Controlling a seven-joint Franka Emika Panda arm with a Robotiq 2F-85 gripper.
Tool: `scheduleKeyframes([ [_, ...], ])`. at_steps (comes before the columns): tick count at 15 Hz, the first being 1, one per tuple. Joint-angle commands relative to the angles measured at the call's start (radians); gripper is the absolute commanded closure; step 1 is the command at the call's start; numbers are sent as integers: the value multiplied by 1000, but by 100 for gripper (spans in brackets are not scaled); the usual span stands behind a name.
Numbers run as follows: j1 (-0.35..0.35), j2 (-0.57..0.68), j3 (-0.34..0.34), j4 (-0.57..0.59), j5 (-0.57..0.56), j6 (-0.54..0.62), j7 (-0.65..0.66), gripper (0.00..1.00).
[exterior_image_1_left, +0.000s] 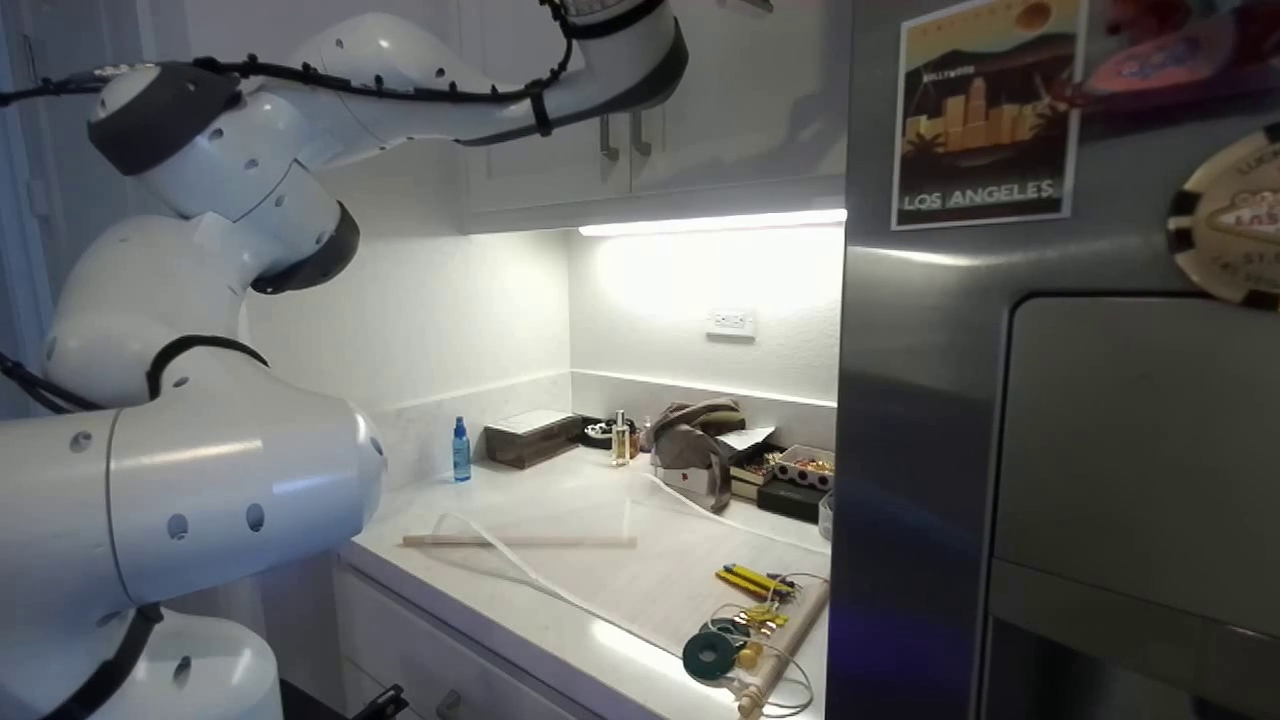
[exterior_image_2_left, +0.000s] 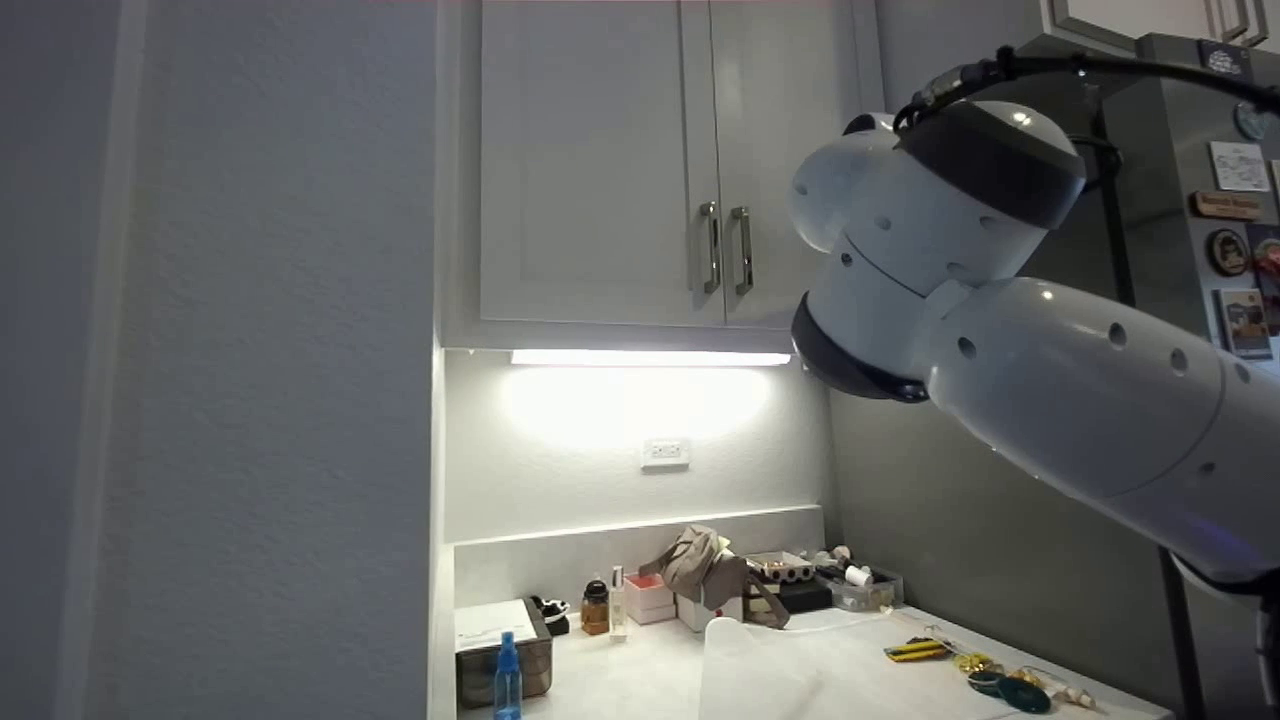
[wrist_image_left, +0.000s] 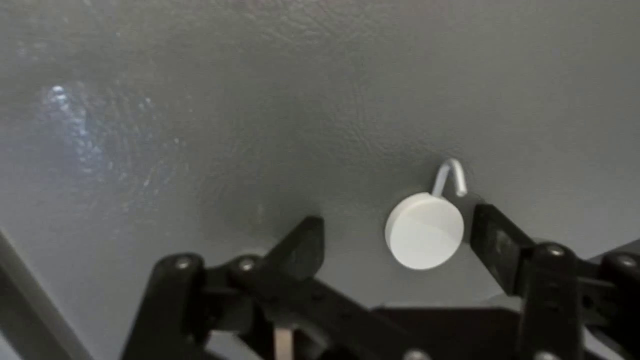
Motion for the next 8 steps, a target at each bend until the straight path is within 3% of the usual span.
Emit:
scheduleKeyframes([
  [1,20,28,-23,7,-18,-19,-37,50],
  [2,23,26,-25,9,-19,-24,-43,57],
  [4,23,22,-23,12,-20,-24,-45,50],
  [5,23,22,-22,13,-21,-28,-45,55],
  [8,19,19,-19,16,-24,-32,-45,42],
])
